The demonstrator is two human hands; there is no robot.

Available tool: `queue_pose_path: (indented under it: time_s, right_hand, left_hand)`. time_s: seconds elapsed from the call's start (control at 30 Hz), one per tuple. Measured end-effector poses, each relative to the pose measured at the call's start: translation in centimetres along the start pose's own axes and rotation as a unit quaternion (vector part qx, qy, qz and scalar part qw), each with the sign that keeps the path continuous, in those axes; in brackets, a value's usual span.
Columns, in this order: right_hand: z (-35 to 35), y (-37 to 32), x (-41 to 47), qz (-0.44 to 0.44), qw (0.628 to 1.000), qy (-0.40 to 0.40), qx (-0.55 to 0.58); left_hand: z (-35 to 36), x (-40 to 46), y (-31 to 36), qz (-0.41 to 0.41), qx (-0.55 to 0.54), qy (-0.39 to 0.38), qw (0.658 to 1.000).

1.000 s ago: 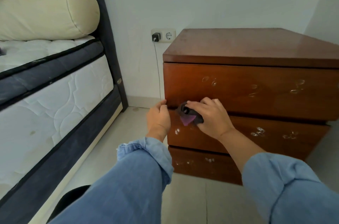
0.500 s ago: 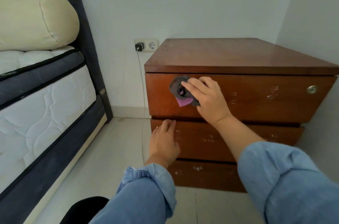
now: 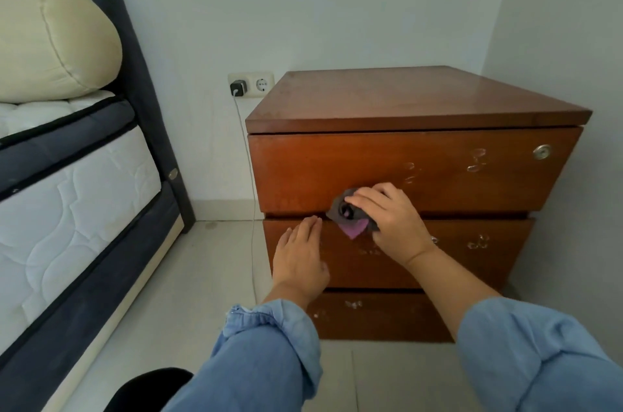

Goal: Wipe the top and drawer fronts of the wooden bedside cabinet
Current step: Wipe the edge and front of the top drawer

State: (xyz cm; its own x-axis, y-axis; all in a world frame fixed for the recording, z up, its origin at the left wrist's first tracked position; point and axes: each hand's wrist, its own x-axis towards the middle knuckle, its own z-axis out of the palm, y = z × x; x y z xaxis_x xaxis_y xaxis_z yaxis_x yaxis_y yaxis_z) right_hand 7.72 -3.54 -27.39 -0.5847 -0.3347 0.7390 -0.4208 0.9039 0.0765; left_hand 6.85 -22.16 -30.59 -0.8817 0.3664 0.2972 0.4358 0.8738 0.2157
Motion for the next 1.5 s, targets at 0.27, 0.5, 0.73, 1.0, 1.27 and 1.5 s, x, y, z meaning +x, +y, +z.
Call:
queue_pose_path:
  time_s: [0.27,0.5,0.73,1.0,1.27,1.5]
  right_hand:
    - [-4.5,4.1,4.5,0.039,0.995,0.082,-0.034]
    - [0.9,3.9,-2.1,0.061,0.997,0.053,0.000]
    - [-0.4,3.7,-4.8,0.089,0.996,-0.029,0.005]
    - [-8.4,8.2,1.5,0.089,0.990,0.100,-0.052]
    - [-3.6,8.2,-3.4,0.140,0.984,0.104,-0.021]
    - [-3.9,7.5,-6.9,0.188,0.981,-0.040,0.013]
  left_hand:
    - [1.5,1.8,4.1,0.003,-0.021,-0.029,0.999]
    - [2.3,1.6,3.7,-0.003,-0.005,-0.025,1.000]
    - [1.9,1.6,4.7,0.011,0.053,-0.033,0.998]
    - [2.7,2.7,10.1,0.067,0.038,-0.043,0.996]
    - [4.0,2.8,10.4,0.046,0.032,-0.040,0.998]
    - [3.0,2.9,10.6,0.060,0.062,-0.072,0.994]
